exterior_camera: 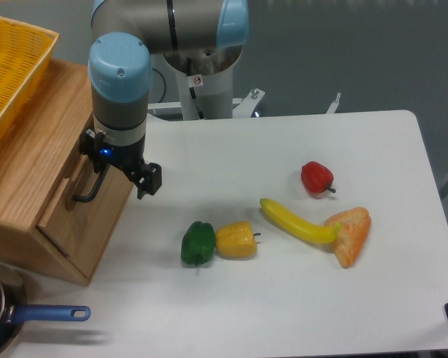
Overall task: Slide the top drawer open
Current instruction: 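Pull the handle away from the cabinet, sliding the drawer out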
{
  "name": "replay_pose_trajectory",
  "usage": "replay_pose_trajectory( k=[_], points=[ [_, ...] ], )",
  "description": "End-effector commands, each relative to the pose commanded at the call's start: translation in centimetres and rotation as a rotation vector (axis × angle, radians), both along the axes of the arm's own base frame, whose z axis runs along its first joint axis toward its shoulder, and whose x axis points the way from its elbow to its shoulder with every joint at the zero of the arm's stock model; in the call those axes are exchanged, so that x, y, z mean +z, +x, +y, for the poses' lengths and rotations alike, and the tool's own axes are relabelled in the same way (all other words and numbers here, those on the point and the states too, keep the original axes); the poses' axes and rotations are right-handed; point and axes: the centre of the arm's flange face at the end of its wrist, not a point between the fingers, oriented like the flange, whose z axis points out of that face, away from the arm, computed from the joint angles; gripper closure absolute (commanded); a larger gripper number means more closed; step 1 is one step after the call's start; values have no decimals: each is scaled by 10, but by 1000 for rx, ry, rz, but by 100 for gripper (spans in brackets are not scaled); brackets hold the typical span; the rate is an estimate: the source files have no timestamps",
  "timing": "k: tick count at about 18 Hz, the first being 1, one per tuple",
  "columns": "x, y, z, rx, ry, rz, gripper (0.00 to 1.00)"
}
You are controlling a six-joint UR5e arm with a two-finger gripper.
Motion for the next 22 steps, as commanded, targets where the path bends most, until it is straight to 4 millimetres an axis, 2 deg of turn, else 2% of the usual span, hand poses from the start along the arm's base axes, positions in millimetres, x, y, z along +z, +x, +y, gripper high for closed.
replay_pose_trajectory(
  k=[11,22],
  points=[
    [-1,-40,-12,31,5,7,0],
    [-1,-88,-35,18,13,28,0]
  ],
)
